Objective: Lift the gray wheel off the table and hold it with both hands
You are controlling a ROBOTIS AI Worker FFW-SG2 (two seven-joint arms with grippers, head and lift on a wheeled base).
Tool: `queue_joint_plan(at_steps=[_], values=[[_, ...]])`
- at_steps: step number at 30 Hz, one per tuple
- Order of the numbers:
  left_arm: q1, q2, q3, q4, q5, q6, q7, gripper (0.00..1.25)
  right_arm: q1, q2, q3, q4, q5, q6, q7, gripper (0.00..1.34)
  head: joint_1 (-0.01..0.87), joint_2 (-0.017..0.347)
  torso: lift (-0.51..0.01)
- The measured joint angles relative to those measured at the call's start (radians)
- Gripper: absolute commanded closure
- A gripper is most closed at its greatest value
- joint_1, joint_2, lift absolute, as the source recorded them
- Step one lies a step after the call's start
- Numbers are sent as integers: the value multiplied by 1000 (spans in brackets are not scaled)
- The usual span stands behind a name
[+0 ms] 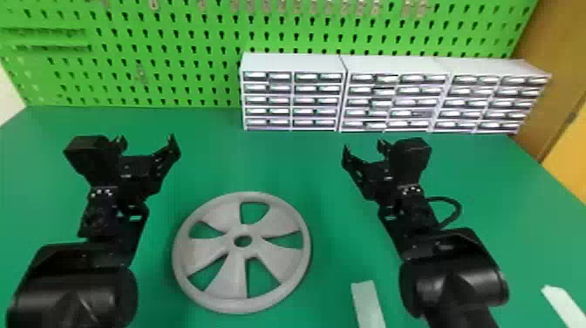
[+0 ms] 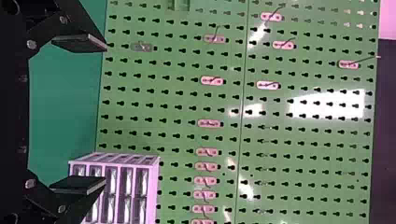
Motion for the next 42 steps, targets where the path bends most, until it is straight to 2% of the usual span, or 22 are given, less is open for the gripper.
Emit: queue_joint_plan(at_steps=[4, 11, 16, 19, 22, 31, 36, 42], values=[[0, 0, -1, 0, 0, 0, 0, 265, -3, -5, 7, -32, -11, 75, -5, 490, 711, 15, -98], [0, 0, -1, -2, 0, -1, 0, 265, -28, -21, 50, -143, -31, 328, -74, 492, 711, 15, -98], [1, 0, -2, -2, 0, -1, 3, 265, -63, -22, 75, -204, -46, 516, -100, 492, 711, 15, -98], [1, 0, -4, -2, 0, -1, 6, 265, -90, -25, 99, -237, -78, 640, -168, 490, 711, 15, -98], [1, 0, -4, -3, 0, -2, 8, 266, -114, -31, 123, -265, -150, 746, -255, 492, 711, 15, -98], [3, 0, -5, -3, 2, -8, 16, 266, -214, -43, 166, -296, -375, 1060, -454, 486, 711, 15, -98], [2, 0, -7, -3, 1, -11, 17, 265, -266, -45, 176, -270, -506, 1167, -538, 486, 711, 15, -98], [2, 0, -8, -3, -1, -13, 17, 266, -325, -30, 170, -213, -637, 1269, -608, 486, 711, 15, -98]])
